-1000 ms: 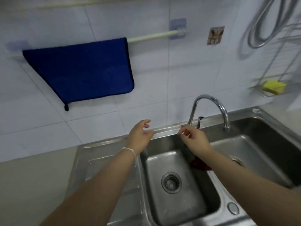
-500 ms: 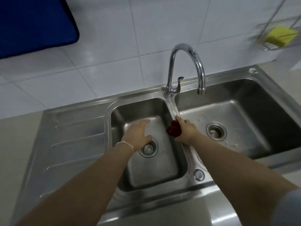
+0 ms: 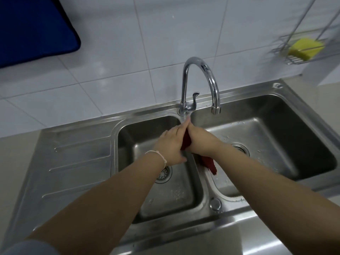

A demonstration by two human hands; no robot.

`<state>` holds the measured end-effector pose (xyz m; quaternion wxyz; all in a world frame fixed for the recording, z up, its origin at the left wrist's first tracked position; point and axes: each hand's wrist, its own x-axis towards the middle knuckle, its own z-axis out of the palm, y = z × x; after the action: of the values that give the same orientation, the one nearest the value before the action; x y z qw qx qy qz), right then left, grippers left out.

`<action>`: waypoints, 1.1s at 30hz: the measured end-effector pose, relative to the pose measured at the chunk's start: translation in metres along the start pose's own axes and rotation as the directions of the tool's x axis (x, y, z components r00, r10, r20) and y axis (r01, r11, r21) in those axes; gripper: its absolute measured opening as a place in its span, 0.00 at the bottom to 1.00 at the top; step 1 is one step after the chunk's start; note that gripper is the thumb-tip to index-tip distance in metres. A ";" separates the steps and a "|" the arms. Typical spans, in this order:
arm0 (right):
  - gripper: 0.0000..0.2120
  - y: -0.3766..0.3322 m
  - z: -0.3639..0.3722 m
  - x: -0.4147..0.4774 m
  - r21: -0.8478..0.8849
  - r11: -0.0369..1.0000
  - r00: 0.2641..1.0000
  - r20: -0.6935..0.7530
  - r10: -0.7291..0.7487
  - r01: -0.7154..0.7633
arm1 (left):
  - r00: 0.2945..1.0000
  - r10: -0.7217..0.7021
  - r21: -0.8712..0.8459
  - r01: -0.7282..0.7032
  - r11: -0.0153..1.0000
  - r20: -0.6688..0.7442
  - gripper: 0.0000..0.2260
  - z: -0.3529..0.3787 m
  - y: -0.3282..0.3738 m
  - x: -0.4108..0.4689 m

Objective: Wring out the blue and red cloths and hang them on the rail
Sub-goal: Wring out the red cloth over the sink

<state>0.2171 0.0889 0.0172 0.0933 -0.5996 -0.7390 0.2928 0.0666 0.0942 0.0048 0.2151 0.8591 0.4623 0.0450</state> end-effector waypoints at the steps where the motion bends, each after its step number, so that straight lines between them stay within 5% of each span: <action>1: 0.37 -0.009 -0.010 -0.002 0.004 0.999 0.999 0.023 -0.037 0.037 | 0.999 -0.006 -0.081 0.002 0.997 -0.043 0.53 -0.003 0.005 0.001; 4: 0.35 -0.017 -0.033 -0.018 0.083 0.993 0.997 -0.010 -0.083 0.083 | 0.967 -0.048 -0.230 -0.011 0.973 -0.249 0.38 -0.017 0.006 0.002; 7: 0.36 -0.012 -0.034 -0.037 0.424 0.898 0.988 -0.140 -0.060 0.115 | 0.894 -0.280 -0.575 0.031 0.817 -0.349 0.25 -0.035 0.010 0.000; 9: 0.36 -0.006 -0.023 -0.043 0.518 0.845 0.978 -0.207 -0.027 0.133 | 0.844 -0.487 -0.825 0.102 0.556 -0.224 0.22 -0.043 0.018 0.000; 12: 0.29 -0.004 -0.002 -0.043 0.552 0.824 0.978 -0.210 -0.013 0.130 | 0.796 -0.599 -0.994 0.106 -0.005 0.088 0.14 -0.052 0.024 0.003; 13: 0.22 -0.009 0.002 -0.044 0.612 0.783 0.982 -0.190 0.010 0.111 | 0.812 -0.564 -0.987 0.093 -0.128 0.150 0.15 -0.055 0.024 0.002; 15: 0.12 -0.022 0.004 -0.043 0.780 0.624 0.989 -0.128 0.071 0.056 | 0.848 -0.500 -0.973 0.068 -0.221 0.173 0.17 -0.061 0.021 -0.002; 18: 0.11 -0.042 -0.004 -0.036 0.940 0.337 0.979 -0.109 0.175 0.044 | 0.896 -0.417 -0.978 0.074 -0.195 0.151 0.13 -0.069 0.008 -0.014; 19: 0.10 -0.046 -0.011 -0.032 0.935 0.347 0.968 -0.155 0.196 0.079 | 0.900 -0.406 -0.984 0.112 -0.135 0.158 0.12 -0.069 0.004 -0.018; 21: 0.10 -0.054 -0.031 -0.028 0.830 0.543 0.953 -0.254 0.167 0.126 | 0.896 -0.420 -0.945 0.250 0.209 0.144 0.13 -0.066 -0.008 -0.028; 22: 0.11 -0.060 -0.042 -0.027 0.742 0.654 0.954 -0.281 0.104 0.147 | 0.913 -0.395 -0.865 0.278 0.417 0.103 0.19 -0.067 -0.012 -0.034; 24: 0.10 -0.074 -0.062 -0.028 0.541 0.807 0.954 -0.285 -0.089 0.237 | 0.950 -0.312 -0.740 0.202 0.642 -0.011 0.38 -0.062 -0.019 -0.040; 25: 0.09 -0.082 -0.069 -0.030 0.461 0.841 0.949 -0.263 -0.175 0.284 | 0.952 -0.299 -0.723 0.165 0.671 -0.061 0.39 -0.060 -0.019 -0.041; 29: 0.03 -0.109 -0.098 -0.043 0.347 0.870 0.924 -0.278 -0.261 0.350 | 0.894 -0.390 -0.785 0.075 0.615 -0.220 0.03 -0.073 0.015 -0.046; 31: 0.04 -0.102 -0.110 -0.047 0.305 0.908 0.907 -0.392 -0.154 0.287 | 0.763 -0.564 -0.832 0.065 0.551 -0.315 0.04 -0.086 0.018 -0.045; 33: 0.05 -0.092 -0.109 -0.053 0.319 0.926 0.913 -0.405 -0.059 0.202 | 0.724 -0.642 -0.941 -0.028 0.337 -0.252 0.05 -0.101 0.017 -0.042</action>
<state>0.2074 0.0634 0.1671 0.3635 -0.5674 -0.6799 0.2893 0.0280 0.0852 0.1081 0.4910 0.4260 0.5664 0.5067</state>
